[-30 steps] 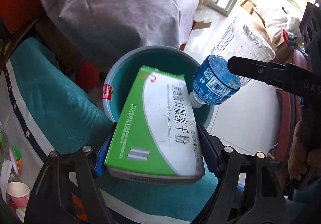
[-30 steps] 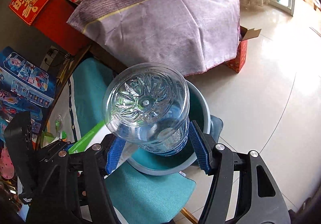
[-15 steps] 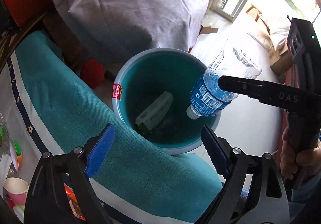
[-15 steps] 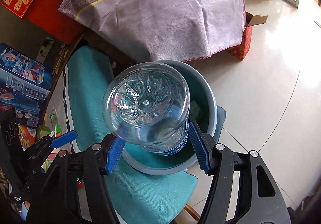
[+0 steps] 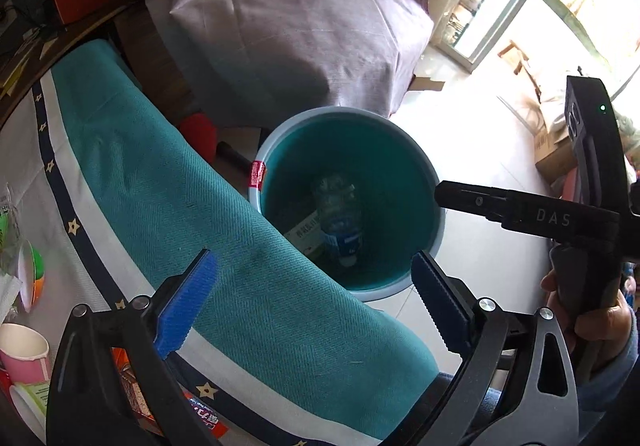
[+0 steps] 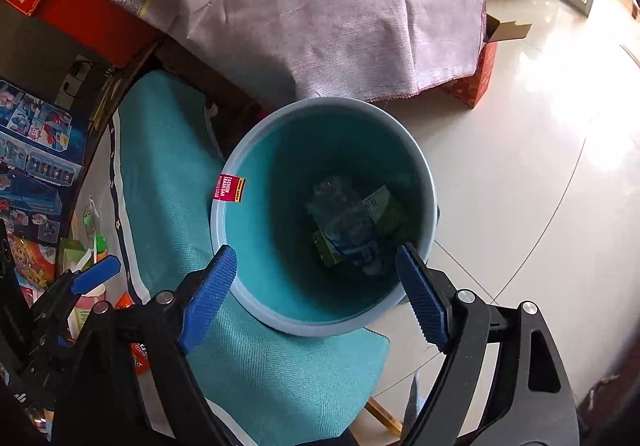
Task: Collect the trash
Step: 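Carry bottle and box over the teal bin and open both grippers, then grasp the orange wafer bag with the right gripper while the left grasps the red wrapper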
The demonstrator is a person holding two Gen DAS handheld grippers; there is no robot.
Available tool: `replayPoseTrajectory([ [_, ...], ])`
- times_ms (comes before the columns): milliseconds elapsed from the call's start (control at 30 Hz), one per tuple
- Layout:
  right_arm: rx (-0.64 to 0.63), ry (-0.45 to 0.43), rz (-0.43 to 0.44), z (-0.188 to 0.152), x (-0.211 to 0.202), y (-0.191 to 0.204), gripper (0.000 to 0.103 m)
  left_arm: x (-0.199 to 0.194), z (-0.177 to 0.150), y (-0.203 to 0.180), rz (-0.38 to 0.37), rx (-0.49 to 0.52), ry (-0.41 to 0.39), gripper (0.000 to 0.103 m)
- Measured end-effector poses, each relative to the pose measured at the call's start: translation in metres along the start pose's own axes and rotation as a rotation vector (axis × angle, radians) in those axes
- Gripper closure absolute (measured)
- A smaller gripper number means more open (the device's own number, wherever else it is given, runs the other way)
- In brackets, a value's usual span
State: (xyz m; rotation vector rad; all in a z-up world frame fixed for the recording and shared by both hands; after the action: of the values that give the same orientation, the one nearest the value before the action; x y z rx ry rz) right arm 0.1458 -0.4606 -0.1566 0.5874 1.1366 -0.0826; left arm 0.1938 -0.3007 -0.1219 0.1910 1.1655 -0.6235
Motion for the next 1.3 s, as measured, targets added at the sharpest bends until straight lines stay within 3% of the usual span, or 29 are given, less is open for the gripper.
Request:
replayPoseTrajectory([
  [433, -0.049, 0.017, -0.022, -0.021, -0.006, 0.041, 0.018, -0.042, -0.031, 0.034, -0.007, -0.077, -0.057, 0.006],
  [767, -0.174, 0.016, 0.000, -0.050, -0.019, 0.110, 0.018, -0.099, -0.069, 0.071, 0.006, -0.141, -0.147, 0.005],
  [1033, -0.326, 0.052, 0.034, -0.086, -0.011, 0.183, 0.018, -0.146, -0.118, 0.132, 0.081, -0.247, -0.213, 0.004],
  [1300, -0.447, 0.129, 0.053, -0.124, 0.014, 0.238, 0.018, -0.165, -0.184, 0.205, 0.159, -0.405, -0.200, 0.004],
])
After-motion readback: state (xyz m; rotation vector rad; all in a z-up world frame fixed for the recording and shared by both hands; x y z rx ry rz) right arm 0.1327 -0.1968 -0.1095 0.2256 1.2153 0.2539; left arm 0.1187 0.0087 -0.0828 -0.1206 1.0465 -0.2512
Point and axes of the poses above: each gripper's, at about its wrist camera, not at the fingertips, and x roughly the way its jaws point, y to its left, z to its top, the point moved 6 cm from there along x, roughly the way its jaws point, and after that the axes turned 1 degree about -x, right-handed, at the moved point
